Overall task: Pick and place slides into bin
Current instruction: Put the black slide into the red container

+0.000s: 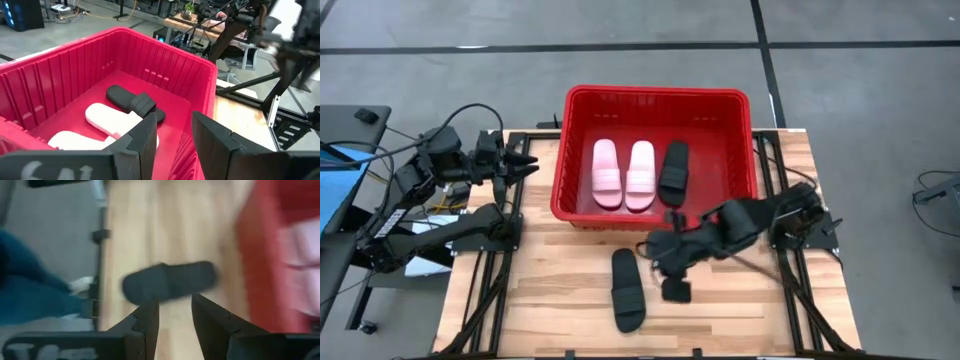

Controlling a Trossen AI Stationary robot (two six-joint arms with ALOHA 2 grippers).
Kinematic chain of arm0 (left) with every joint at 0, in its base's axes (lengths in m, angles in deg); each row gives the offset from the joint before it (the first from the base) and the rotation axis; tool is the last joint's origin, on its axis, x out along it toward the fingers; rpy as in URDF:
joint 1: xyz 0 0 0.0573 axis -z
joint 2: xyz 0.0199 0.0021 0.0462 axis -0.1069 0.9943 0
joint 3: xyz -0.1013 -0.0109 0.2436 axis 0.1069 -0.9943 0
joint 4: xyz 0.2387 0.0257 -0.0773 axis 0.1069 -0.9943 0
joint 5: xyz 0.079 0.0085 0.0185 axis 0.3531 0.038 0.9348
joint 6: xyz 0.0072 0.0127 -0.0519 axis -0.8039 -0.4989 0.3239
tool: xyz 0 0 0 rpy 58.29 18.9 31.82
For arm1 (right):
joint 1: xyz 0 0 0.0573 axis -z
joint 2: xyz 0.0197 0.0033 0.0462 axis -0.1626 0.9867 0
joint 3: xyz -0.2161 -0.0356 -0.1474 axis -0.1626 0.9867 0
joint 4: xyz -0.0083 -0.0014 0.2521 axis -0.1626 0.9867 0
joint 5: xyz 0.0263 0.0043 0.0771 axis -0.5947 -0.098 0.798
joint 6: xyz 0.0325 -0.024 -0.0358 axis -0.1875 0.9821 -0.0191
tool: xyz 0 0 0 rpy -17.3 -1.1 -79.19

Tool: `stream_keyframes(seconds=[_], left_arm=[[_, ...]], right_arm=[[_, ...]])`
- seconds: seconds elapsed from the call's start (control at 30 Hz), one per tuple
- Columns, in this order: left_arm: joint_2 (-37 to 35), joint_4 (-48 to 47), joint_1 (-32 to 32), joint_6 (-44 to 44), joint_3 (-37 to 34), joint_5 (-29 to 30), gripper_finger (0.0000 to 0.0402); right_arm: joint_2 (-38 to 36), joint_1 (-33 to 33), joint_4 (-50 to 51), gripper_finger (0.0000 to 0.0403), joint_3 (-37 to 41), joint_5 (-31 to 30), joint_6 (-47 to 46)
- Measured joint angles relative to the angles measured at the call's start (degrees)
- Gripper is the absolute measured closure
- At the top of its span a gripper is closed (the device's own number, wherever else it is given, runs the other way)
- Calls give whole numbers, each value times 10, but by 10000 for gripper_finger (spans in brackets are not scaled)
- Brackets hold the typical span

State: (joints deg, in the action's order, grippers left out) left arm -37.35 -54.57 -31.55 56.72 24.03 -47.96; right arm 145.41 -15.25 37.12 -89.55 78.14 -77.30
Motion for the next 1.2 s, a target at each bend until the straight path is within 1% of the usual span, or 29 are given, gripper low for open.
stream_keyframes(seconds=[0.07, 0.1, 0.17, 0.2, 0.23, 0.3, 0.37, 0.43, 0.57, 0.67, 0.77, 0.9, 1.13, 1.2], left_arm=[[0, -5, 0, 0, 0, 0, 287], [0, -5, 0, 0, 0, 0, 287], [0, -5, 0, 0, 0, -4, 287], [0, -5, 0, 0, 0, -4, 287], [0, -6, 0, 0, 0, -5, 287], [0, -8, 0, 0, 0, -11, 287], [0, -8, 0, 1, 0, -15, 287], [0, -14, 0, 1, 0, -20, 287], [0, -28, 0, 2, 0, -29, 287], [0, -35, 0, 3, 0, -30, 287], [0, -36, 0, 4, 0, -30, 287], [0, -36, 0, 4, 0, -29, 287], [0, -35, 0, 4, 0, -29, 287], [0, -36, 0, 4, 0, -29, 287]], right_arm=[[17, 3, -17, 296, 0, 37, 8], [25, 3, -9, 296, 1, 61, 15], [43, 11, -40, 296, 0, 117, 32], [48, 13, -40, 296, 0, 134, 45], [54, 15, -39, 296, 1, 152, 57], [67, 23, -67, 296, 0, 184, 82], [77, 30, -65, 296, 1, 206, 102], [91, 41, -84, 296, -1, 232, 116], [116, 57, -79, 296, -1, 246, 144], [134, 66, -38, 296, 1, 240, 167], [157, 75, -30, 296, 0, 246, 185], [184, 79, -43, 296, 0, 254, 198], [212, 83, -61, 290, 1, 248, 175], [220, 81, -84, 283, -2, 248, 174]])
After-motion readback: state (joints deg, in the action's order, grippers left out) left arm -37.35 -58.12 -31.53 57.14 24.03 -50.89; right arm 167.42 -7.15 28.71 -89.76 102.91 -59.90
